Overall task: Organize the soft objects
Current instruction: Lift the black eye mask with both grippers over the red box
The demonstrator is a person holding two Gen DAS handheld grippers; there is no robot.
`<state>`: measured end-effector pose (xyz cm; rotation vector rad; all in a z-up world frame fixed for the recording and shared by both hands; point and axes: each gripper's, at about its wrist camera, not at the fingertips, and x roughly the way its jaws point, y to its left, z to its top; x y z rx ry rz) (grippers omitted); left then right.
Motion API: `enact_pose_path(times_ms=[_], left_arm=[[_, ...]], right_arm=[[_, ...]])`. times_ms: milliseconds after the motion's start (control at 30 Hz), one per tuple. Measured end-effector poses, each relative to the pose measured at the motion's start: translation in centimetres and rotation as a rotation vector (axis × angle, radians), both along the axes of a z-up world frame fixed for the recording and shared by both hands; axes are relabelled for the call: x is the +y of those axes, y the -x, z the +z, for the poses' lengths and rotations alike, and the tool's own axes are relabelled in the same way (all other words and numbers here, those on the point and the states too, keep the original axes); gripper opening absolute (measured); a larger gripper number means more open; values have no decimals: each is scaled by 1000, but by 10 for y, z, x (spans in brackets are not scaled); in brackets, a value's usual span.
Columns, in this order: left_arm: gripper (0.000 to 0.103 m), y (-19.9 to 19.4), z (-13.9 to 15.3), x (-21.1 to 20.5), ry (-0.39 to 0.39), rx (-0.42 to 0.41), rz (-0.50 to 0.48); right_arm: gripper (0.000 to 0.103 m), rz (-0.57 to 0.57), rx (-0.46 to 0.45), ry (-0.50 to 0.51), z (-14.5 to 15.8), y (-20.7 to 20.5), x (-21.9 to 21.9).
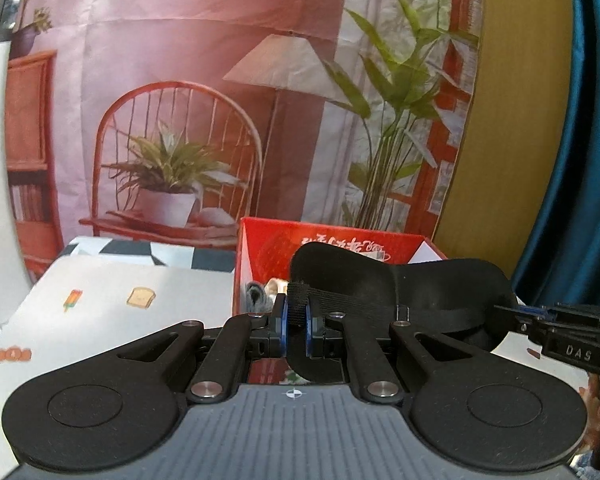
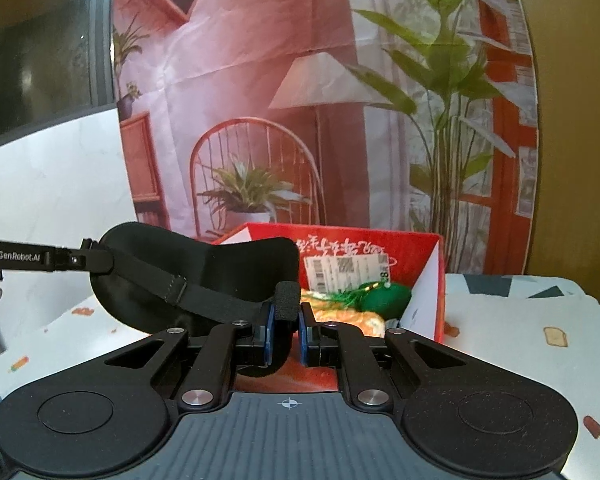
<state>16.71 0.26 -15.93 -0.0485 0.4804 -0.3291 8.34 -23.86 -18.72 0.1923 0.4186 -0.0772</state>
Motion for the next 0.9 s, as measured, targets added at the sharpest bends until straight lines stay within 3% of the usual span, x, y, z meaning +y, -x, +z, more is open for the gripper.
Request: enact_pose_path(times_ms=[233, 467, 667, 900], left_arm=[[9, -22, 12, -16, -69, -65, 1], [9, -69, 28, -36, -104, -130, 19], [9, -119, 18, -41, -65, -7, 12], [9, -160, -14, -44, -72, 128, 11]], right_arm=[[11, -2, -2, 31, 11, -20, -8], [11, -26, -24, 105, 28, -60, -18], [11, -57, 18, 76, 29, -101, -38], [11, -90, 141, -1, -6, -137, -64]])
